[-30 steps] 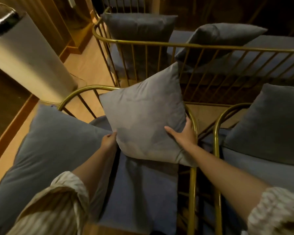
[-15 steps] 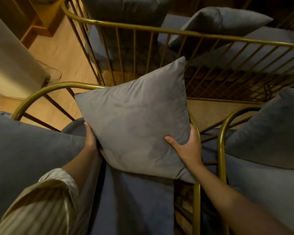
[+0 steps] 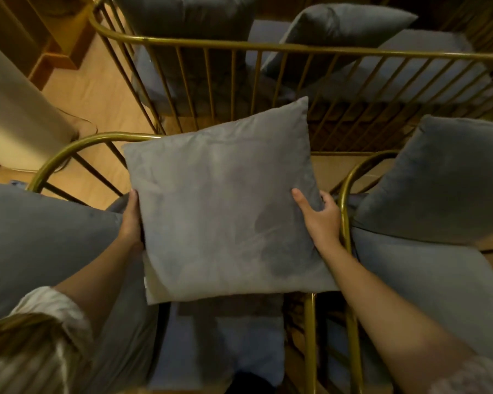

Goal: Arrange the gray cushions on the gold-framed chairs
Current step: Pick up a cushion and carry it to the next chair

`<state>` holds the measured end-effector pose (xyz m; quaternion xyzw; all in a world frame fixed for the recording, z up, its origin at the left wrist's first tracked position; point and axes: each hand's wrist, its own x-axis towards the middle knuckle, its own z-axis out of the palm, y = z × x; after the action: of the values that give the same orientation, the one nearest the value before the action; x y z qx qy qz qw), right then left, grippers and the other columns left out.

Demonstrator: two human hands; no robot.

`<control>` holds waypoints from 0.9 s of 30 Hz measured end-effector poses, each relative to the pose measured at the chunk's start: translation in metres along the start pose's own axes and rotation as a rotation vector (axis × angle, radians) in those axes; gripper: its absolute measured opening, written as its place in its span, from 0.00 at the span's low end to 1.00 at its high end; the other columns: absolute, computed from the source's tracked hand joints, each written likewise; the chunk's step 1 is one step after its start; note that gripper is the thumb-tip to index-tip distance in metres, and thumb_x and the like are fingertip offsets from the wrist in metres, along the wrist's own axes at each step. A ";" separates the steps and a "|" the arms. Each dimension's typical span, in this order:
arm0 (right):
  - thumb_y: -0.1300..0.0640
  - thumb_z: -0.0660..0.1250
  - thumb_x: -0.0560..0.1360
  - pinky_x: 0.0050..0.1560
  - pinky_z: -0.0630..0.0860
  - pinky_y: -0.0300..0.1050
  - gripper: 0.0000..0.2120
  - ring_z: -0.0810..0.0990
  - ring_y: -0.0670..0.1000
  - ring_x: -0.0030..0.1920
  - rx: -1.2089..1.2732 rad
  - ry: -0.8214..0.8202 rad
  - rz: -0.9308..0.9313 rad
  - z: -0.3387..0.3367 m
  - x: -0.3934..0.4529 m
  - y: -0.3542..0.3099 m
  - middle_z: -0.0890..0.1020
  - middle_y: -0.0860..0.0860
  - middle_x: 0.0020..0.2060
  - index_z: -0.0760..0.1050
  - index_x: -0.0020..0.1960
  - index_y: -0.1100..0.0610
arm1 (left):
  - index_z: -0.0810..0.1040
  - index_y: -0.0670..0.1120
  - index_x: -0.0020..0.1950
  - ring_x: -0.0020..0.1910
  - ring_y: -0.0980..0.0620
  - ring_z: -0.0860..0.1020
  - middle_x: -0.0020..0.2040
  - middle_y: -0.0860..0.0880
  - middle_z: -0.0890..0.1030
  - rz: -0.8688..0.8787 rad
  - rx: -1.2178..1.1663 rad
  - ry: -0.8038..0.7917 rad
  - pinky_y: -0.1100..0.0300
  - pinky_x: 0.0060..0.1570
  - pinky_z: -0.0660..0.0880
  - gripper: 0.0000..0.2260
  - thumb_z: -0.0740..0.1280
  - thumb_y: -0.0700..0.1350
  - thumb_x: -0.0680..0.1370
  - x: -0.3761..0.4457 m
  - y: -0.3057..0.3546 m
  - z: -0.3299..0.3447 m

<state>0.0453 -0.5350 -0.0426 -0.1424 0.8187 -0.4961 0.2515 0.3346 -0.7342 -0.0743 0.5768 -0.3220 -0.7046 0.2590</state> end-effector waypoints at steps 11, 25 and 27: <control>0.40 0.71 0.71 0.52 0.76 0.38 0.28 0.80 0.49 0.56 0.027 0.084 -0.027 -0.165 -0.015 0.020 0.81 0.49 0.57 0.76 0.65 0.56 | 0.74 0.56 0.69 0.56 0.50 0.79 0.58 0.52 0.81 0.034 0.099 -0.184 0.53 0.46 0.75 0.29 0.59 0.71 0.74 -0.098 -0.007 0.115; 0.33 0.71 0.67 0.58 0.77 0.48 0.35 0.80 0.51 0.56 0.021 0.205 0.025 -0.447 -0.030 0.119 0.82 0.52 0.58 0.76 0.64 0.56 | 0.78 0.54 0.62 0.61 0.46 0.79 0.61 0.49 0.82 -0.072 0.261 -0.441 0.41 0.67 0.71 0.31 0.70 0.71 0.66 -0.231 -0.147 0.305; 0.30 0.71 0.64 0.60 0.77 0.52 0.39 0.80 0.53 0.57 -0.012 0.192 0.051 -0.487 -0.028 0.140 0.82 0.52 0.59 0.76 0.65 0.55 | 0.78 0.54 0.63 0.61 0.45 0.79 0.61 0.48 0.82 -0.123 0.275 -0.448 0.41 0.66 0.72 0.36 0.72 0.72 0.61 -0.249 -0.175 0.330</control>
<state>-0.1984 -0.0955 0.0272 -0.0749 0.8453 -0.4961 0.1837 0.0620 -0.3848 -0.0029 0.4550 -0.4282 -0.7787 0.0572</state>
